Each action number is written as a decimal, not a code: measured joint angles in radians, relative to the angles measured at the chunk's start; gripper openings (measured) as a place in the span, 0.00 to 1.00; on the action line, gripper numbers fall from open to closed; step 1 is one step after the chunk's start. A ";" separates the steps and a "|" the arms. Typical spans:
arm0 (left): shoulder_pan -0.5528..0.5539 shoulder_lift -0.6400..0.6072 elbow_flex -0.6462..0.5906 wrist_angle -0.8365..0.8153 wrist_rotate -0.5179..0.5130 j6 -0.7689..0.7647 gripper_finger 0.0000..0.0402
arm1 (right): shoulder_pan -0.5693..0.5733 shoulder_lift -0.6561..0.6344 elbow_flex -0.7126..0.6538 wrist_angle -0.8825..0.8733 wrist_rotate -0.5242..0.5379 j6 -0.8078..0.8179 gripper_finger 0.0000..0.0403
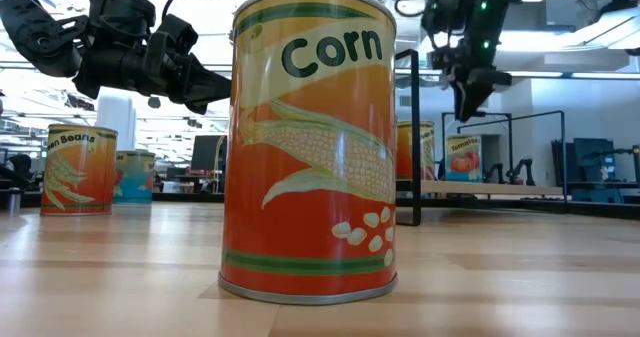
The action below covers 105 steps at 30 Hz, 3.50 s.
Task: Pick and place cans onto a shelf
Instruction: Put the top canned peaches on the shelf
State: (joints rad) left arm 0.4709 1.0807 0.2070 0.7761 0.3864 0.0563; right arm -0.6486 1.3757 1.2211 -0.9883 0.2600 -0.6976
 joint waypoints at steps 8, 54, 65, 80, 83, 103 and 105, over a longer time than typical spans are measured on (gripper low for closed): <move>0.000 0.000 0.000 -0.001 0.001 0.002 0.00 | 0.142 -0.112 0.090 -0.091 -0.001 0.234 0.21; -0.520 0.169 0.291 -0.467 -0.350 0.377 0.26 | 0.968 -0.306 -0.481 1.168 0.109 0.409 0.04; -0.520 0.400 0.470 -0.606 -0.424 0.482 0.26 | 0.970 -0.306 -0.481 1.165 0.109 0.409 0.04; -0.537 0.354 0.514 -0.706 -0.279 0.505 0.00 | 0.970 -0.306 -0.481 1.128 0.109 0.412 0.04; -0.552 0.280 0.517 -0.707 -0.218 0.473 0.00 | 0.970 -0.306 -0.481 1.121 0.108 0.412 0.04; -0.341 0.138 1.010 -1.033 -0.279 0.330 0.00 | 0.969 -0.339 -0.482 0.988 0.108 0.402 0.03; -0.267 0.199 1.085 -1.035 -0.211 0.306 0.00 | 0.969 -0.370 -0.483 0.919 0.130 0.413 0.02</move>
State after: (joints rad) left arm 0.2037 1.2797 1.2921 -0.2588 0.1752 0.3627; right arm 0.3206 1.0054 0.7384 -0.0689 0.3900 -0.2850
